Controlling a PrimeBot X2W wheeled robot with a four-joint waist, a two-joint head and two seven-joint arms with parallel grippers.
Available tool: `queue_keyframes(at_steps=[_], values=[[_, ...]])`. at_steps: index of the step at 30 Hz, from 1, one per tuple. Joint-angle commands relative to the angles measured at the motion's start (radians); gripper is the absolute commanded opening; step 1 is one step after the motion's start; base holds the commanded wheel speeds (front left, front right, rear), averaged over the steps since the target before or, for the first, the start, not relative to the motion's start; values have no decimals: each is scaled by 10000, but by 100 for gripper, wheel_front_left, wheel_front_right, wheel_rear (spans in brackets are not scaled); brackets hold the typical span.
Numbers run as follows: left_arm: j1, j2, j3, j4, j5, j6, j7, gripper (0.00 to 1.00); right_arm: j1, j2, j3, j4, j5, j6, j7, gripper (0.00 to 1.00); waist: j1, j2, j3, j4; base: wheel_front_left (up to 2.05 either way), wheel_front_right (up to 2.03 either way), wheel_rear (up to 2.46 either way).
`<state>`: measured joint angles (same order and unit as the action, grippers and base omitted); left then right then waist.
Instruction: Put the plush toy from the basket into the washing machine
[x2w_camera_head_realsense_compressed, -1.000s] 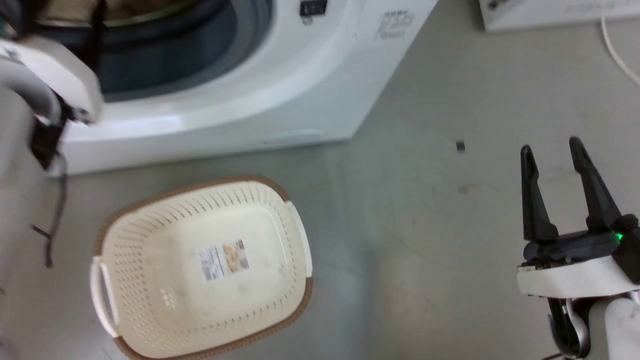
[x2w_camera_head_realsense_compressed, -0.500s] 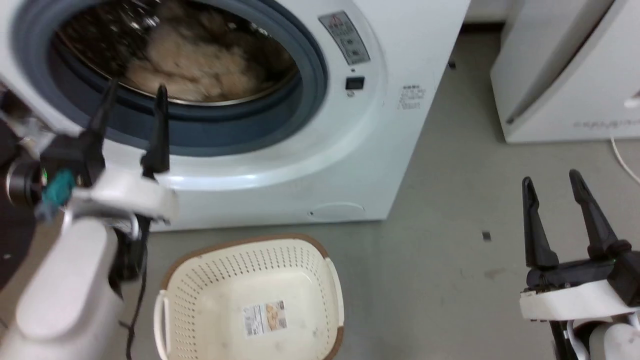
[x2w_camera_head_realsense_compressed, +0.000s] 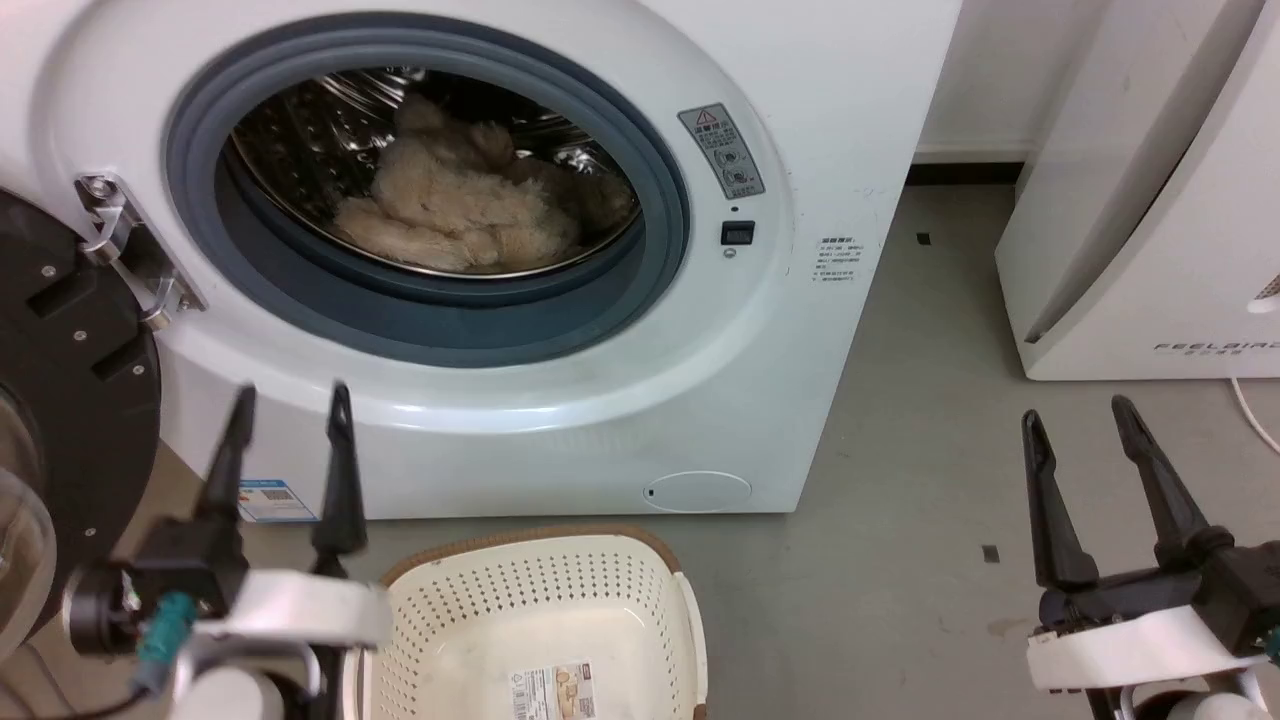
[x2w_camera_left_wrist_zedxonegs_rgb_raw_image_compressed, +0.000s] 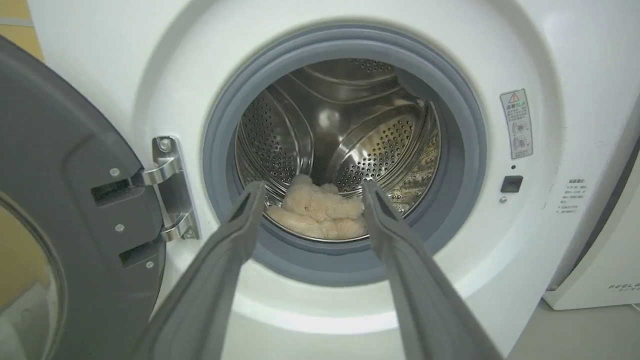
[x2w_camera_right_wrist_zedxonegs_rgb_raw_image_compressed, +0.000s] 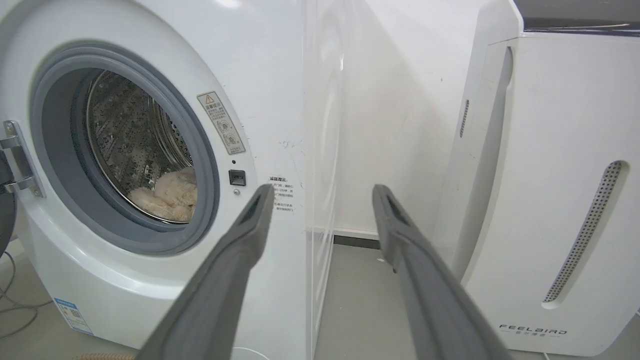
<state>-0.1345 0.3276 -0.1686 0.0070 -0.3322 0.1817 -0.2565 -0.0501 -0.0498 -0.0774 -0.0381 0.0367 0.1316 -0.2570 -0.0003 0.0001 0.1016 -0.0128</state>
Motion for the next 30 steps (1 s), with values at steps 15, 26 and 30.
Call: queue_keyframes(at_steps=[15,26,30], values=[[1546,-903,-30,578,1074,-630,-53,100,561,-4,246,215,313,-9,-47,100,3,-1,-446,90,0,0,0],[1510,-981,67,626,1197,-793,10,0,421,0,309,259,276,0,6,0,3,-1,-481,76,0,0,0],[1506,-1025,106,609,1245,-818,72,0,421,0,317,262,260,0,74,0,3,-1,-495,77,0,0,0]])
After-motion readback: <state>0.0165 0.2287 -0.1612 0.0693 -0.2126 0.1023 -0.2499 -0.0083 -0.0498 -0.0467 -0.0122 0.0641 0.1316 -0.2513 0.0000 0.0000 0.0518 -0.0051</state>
